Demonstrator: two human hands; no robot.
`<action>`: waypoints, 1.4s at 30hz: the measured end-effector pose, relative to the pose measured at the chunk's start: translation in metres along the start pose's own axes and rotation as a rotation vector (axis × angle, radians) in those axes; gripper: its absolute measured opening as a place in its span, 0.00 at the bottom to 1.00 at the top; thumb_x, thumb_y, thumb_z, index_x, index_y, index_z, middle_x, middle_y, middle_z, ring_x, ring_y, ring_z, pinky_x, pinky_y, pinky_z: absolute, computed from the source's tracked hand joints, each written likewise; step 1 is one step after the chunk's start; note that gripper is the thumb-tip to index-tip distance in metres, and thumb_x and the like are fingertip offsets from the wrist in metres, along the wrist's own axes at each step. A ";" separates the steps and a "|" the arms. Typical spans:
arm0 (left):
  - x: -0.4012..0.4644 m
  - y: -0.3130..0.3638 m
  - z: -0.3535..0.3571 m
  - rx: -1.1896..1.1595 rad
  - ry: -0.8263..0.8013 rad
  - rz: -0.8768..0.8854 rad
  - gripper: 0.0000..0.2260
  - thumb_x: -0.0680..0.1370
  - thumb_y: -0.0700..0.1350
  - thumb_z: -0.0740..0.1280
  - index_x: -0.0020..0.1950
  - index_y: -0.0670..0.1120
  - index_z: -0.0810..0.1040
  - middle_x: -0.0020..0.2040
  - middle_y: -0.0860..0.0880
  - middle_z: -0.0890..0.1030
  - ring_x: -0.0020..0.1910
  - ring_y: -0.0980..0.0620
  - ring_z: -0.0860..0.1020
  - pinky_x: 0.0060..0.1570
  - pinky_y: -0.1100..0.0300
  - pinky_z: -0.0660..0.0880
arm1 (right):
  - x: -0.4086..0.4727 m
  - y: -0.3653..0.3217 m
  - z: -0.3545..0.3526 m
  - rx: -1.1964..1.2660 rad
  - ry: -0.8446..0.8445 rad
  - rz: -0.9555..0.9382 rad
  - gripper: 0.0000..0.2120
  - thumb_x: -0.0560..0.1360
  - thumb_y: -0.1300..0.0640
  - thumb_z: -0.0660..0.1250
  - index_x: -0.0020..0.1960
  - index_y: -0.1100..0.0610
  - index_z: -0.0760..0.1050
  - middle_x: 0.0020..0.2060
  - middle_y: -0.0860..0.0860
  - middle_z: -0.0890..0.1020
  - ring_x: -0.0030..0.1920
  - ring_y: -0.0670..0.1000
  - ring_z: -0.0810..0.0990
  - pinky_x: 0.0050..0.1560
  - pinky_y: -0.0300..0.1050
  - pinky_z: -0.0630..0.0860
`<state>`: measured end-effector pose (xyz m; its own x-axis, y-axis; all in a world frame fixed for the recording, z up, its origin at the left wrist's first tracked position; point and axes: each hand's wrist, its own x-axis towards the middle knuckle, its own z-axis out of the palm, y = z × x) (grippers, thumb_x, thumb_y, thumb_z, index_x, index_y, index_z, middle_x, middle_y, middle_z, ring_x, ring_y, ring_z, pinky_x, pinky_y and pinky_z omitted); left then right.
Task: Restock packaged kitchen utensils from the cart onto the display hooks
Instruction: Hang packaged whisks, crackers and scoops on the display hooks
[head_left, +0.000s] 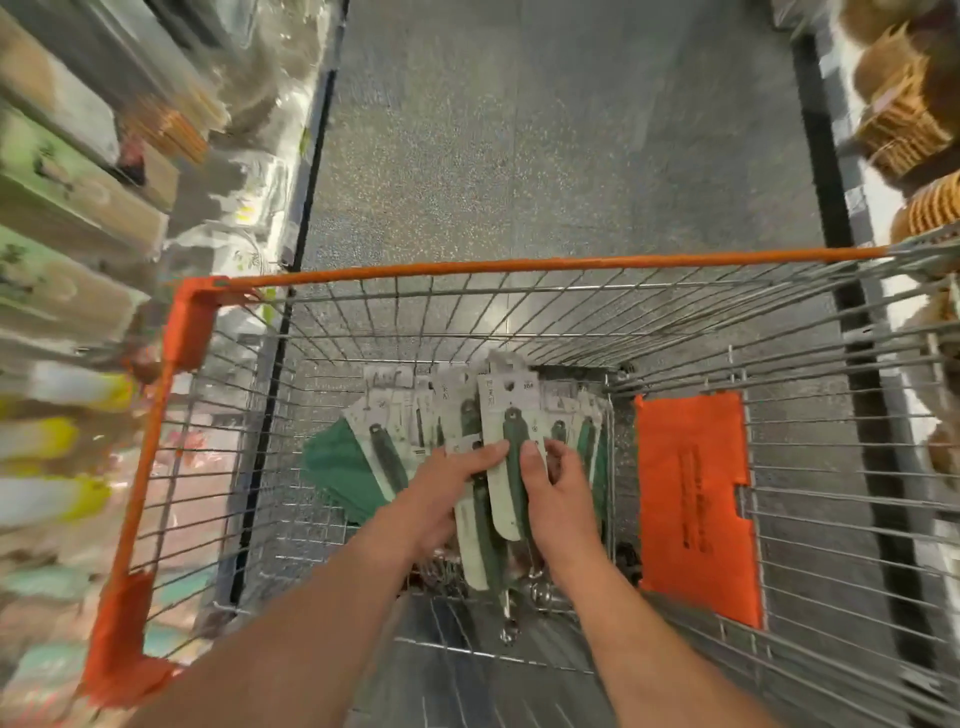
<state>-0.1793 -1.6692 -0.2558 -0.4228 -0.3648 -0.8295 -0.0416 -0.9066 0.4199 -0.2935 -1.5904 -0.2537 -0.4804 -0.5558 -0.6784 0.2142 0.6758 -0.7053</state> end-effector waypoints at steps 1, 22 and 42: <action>-0.012 0.006 -0.003 0.007 -0.008 0.014 0.20 0.70 0.45 0.76 0.59 0.37 0.84 0.56 0.36 0.85 0.53 0.38 0.85 0.52 0.46 0.83 | -0.010 -0.008 0.005 0.000 -0.008 -0.016 0.18 0.83 0.43 0.63 0.69 0.49 0.70 0.60 0.48 0.79 0.58 0.48 0.80 0.62 0.48 0.76; -0.249 0.062 -0.040 -0.370 -0.012 0.568 0.15 0.77 0.52 0.67 0.54 0.46 0.88 0.54 0.39 0.86 0.51 0.42 0.85 0.55 0.47 0.82 | -0.194 -0.152 0.074 -0.249 -0.298 -0.453 0.16 0.82 0.32 0.55 0.55 0.42 0.73 0.50 0.47 0.82 0.51 0.49 0.82 0.54 0.54 0.80; -0.417 -0.111 -0.076 -0.894 0.649 0.955 0.25 0.82 0.65 0.63 0.70 0.50 0.81 0.66 0.43 0.82 0.65 0.42 0.81 0.69 0.43 0.73 | -0.338 -0.083 0.145 -0.586 -0.983 -0.773 0.24 0.83 0.38 0.59 0.50 0.58 0.80 0.42 0.52 0.84 0.41 0.52 0.82 0.39 0.44 0.76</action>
<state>0.0707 -1.4324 0.0149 0.5179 -0.7007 -0.4906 0.6818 -0.0082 0.7315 -0.0254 -1.5290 0.0046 0.5324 -0.8236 -0.1956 -0.3324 0.0091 -0.9431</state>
